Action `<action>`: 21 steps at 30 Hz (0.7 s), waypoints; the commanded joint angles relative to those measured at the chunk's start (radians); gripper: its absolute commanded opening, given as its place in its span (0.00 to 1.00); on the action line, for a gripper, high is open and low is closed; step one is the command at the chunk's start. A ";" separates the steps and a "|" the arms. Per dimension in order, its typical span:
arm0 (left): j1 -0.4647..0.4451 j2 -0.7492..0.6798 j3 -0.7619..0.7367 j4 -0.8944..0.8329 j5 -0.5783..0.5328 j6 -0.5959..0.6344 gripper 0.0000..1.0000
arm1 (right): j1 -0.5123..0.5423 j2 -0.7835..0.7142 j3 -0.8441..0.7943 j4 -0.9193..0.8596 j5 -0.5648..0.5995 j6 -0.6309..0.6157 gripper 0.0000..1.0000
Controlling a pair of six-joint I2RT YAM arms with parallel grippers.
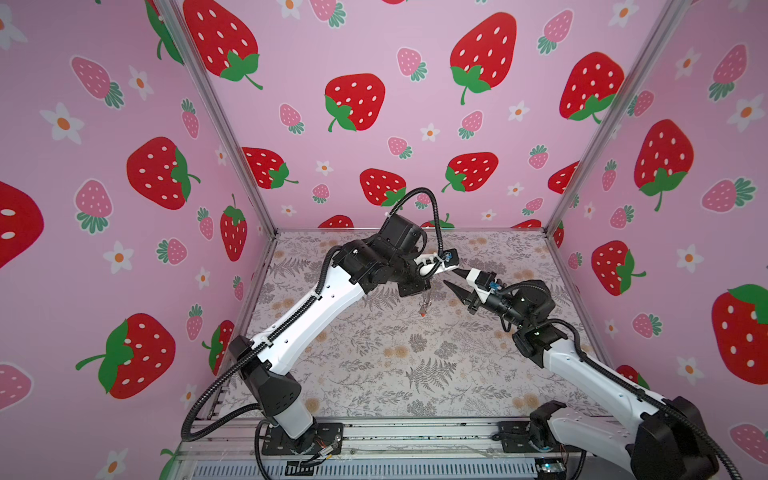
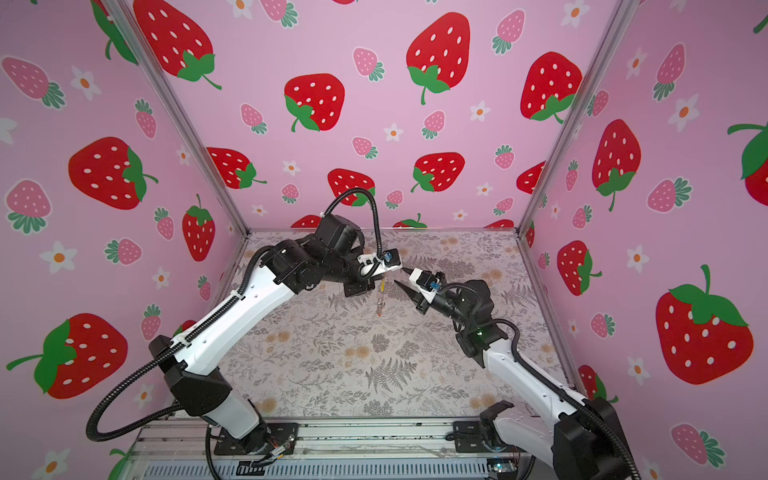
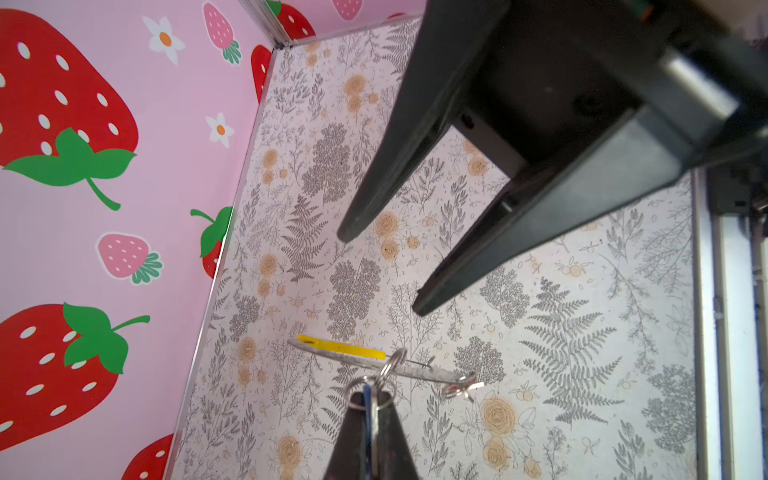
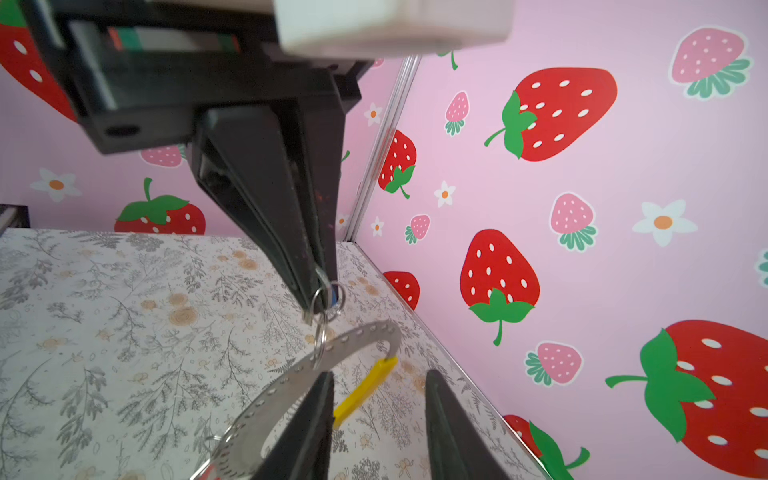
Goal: Put the keys on the keyring
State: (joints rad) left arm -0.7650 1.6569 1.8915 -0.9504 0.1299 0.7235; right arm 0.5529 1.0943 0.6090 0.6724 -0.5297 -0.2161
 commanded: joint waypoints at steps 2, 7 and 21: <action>-0.006 0.020 0.052 -0.094 -0.082 0.031 0.00 | -0.010 -0.027 -0.046 0.032 0.106 0.015 0.46; -0.007 0.074 0.039 -0.114 -0.093 -0.009 0.00 | -0.011 -0.081 -0.103 0.013 0.363 0.021 0.48; -0.038 0.449 0.339 -0.049 0.000 -0.073 0.00 | -0.023 -0.278 -0.114 -0.240 0.931 -0.015 0.51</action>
State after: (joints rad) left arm -0.7948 2.0575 2.1265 -1.0069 0.0921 0.6491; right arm 0.5335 0.8303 0.4721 0.5034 0.3023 -0.2291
